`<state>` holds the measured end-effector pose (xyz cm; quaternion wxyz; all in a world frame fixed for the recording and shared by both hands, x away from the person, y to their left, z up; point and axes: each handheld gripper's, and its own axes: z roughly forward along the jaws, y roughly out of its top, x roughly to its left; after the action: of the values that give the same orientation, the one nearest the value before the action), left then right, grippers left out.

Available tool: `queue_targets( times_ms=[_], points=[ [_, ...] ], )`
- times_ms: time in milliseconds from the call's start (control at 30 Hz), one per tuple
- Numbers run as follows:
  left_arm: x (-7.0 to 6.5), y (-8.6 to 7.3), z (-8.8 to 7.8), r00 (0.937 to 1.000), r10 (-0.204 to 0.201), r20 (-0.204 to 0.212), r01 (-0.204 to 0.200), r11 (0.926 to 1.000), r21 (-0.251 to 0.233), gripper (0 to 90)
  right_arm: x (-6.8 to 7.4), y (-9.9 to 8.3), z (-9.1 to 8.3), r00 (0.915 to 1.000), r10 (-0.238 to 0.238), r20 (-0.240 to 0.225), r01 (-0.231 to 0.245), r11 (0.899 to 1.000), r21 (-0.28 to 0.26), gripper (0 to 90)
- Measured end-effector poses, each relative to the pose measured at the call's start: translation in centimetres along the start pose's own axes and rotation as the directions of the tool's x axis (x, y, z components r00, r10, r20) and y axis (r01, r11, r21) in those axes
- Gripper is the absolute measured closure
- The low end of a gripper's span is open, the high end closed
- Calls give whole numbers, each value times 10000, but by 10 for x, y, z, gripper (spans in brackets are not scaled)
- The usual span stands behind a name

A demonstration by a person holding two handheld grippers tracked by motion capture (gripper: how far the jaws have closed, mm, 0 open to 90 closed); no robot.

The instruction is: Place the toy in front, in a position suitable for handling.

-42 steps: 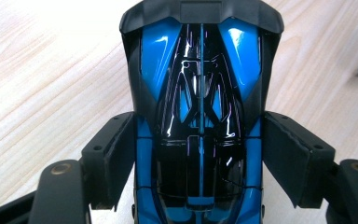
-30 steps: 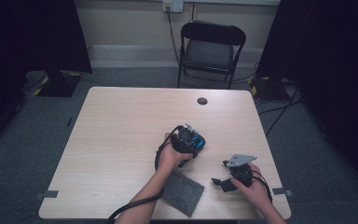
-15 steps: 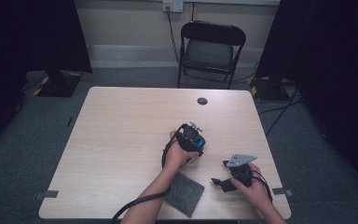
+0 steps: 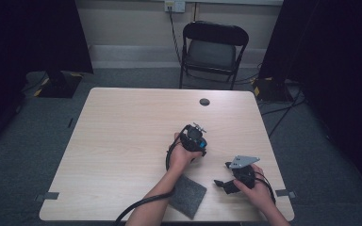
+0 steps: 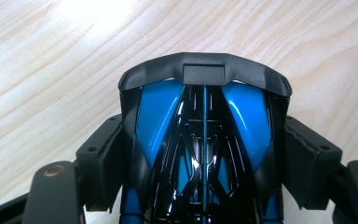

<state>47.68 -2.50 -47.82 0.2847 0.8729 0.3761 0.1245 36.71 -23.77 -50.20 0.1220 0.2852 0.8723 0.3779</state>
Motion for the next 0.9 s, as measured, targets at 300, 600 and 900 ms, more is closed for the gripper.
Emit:
queue_targets(
  times_ms=[300, 600, 900],
  points=[
    [10, 4, -34, 10000, -19, 22, 20, 9986, -535, 256, 0, 0, 0, 10000, -1, 4, 1, 10000, -1, 114],
    [29, 8, -67, 9997, -103, -243, 83, 9967, -811, 256, 0, 0, 0, 10000, 3, -2, -3, 10000, -5, 115],
    [60, -8, -80, 9990, -87, -433, 68, 9990, -436, 256, 0, 0, 0, 10000, 4, 2, -4, 10000, 0, 115]
  ],
)
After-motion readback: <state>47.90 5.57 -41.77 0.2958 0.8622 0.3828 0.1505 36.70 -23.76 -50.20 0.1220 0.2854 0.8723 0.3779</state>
